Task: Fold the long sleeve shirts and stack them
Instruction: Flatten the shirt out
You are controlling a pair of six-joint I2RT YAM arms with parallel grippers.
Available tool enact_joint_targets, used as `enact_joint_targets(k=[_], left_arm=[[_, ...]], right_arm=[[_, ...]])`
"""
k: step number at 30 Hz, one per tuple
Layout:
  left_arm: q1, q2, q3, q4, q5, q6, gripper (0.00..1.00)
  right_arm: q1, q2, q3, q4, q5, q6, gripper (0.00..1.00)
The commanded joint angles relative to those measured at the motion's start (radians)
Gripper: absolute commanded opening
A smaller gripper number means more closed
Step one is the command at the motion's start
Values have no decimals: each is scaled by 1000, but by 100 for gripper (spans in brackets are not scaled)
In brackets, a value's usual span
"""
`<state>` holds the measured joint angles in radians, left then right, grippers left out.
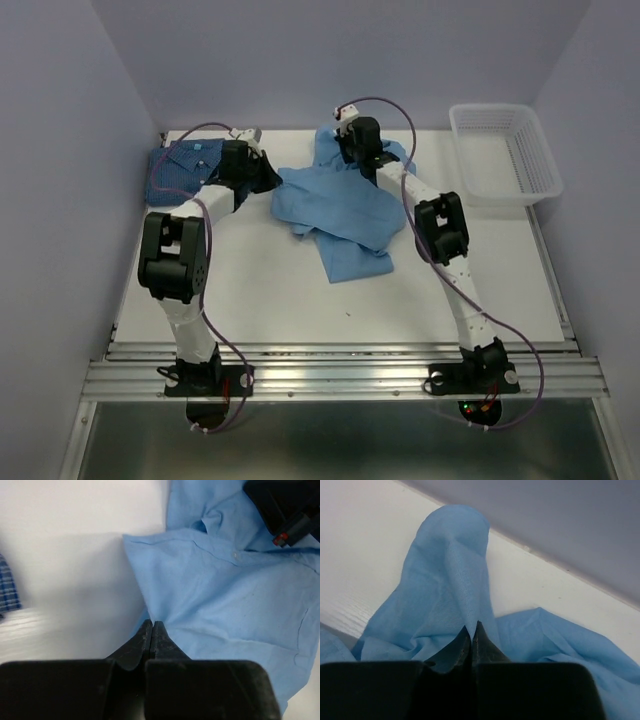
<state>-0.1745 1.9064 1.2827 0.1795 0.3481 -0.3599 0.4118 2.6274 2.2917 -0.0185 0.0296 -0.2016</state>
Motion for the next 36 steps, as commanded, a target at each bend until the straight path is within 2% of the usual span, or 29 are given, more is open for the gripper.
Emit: enact_joint_targets(k=[1,3,5,6,8,13,17,21,25,29,36], left_arm=[[6,-194,-5,8,-156,25,0],[4,-280,0,-8,-230,36,0],[4,-338,9,-26,-302,55,0],[4,-393,13,-38,-326,61,0],[4,-452,44,-83,-439,59,0],[4,-676,66,-49,-465,98,0],[4,-854,108,7,-460,131,0],[4,-949,202,15,-414,162,0],[4,-1013,323,12,-368,153,0],[4,-1050,458,21,-229,110,0],[6,-1035,633,23,-209,84,0]], right_arm=[[-2,-312,-78,118,176,31,1],[-11,-459,-159,169,283,47,1],[-21,-565,-302,250,332,47,1],[-33,-678,-357,326,366,38,1],[-59,-786,-501,382,388,18,1],[-68,-1061,-577,384,356,-58,1],[-68,-1173,-490,351,313,-116,1],[-68,-1251,-385,290,230,-119,1],[-68,-1291,-206,212,144,-114,1],[-68,-1320,-43,232,128,-142,1],[-68,-1393,-29,284,128,-214,1]])
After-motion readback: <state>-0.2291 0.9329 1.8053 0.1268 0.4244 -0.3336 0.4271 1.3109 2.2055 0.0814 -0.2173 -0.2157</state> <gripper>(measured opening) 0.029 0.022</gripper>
